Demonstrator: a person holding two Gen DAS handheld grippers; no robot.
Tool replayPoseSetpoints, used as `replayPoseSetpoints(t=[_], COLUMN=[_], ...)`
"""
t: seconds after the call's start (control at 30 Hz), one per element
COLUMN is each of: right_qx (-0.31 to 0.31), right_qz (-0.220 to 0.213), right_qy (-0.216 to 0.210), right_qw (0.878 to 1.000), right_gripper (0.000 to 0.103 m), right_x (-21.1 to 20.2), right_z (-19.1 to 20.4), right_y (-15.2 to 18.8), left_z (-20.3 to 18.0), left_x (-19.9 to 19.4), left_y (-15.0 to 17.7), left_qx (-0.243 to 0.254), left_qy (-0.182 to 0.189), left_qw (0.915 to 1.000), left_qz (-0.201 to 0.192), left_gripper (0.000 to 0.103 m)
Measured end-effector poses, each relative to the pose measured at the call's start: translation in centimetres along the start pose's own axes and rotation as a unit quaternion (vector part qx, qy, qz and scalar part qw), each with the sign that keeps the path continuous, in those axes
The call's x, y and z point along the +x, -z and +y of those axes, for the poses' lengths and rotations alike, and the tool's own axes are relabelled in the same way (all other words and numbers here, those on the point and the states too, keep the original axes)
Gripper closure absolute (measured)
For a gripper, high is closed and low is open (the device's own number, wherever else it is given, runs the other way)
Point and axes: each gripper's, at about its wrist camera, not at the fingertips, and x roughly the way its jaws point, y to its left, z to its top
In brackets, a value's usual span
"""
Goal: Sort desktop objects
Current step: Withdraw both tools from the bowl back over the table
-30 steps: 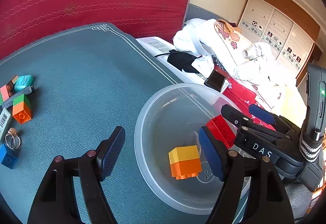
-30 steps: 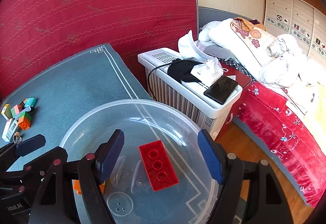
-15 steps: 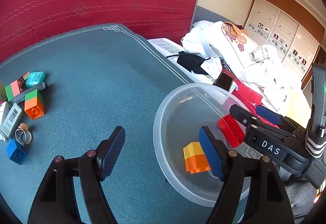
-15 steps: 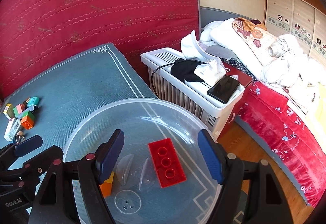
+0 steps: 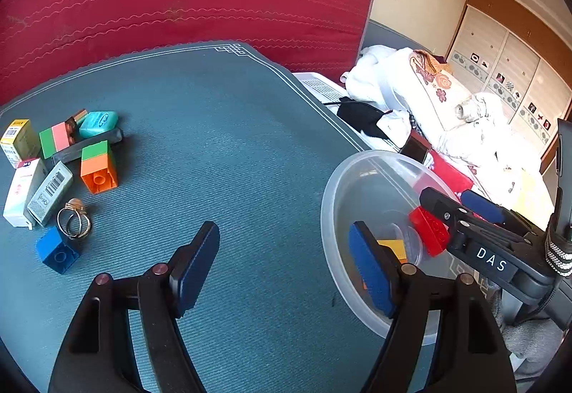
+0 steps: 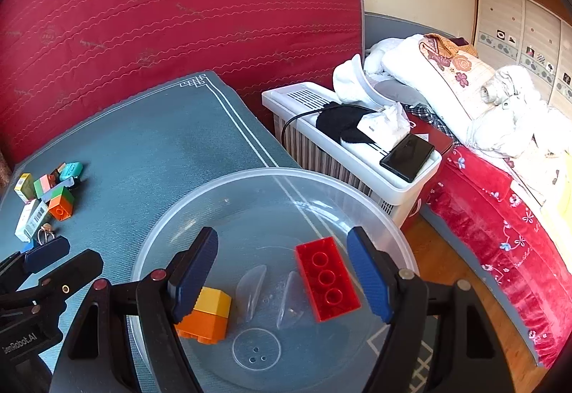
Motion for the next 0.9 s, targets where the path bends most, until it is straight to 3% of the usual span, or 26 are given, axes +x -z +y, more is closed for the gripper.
replayPoseSetpoints(t=[0.43,0.9], right_qx=[-0.026,-0.056], right_qz=[-0.001,0.008], right_qy=[-0.017,-0.050], right_qw=[1.000,0.997], right_gripper=[0.024,0.024], right_x=[-0.3,0.4], right_z=[4.0,8.6], right_y=[0.0,0.3], left_z=[4.4,9.4], left_x=[-1.7,-3.6], left_y=[0.7,1.6], left_qx=[-0.031,-0.066], left_qy=[-0.031,-0.090], left_qw=[0.9990,0.9935], left_qz=[-0.010,-0.020], left_gripper=[0.025,0.025])
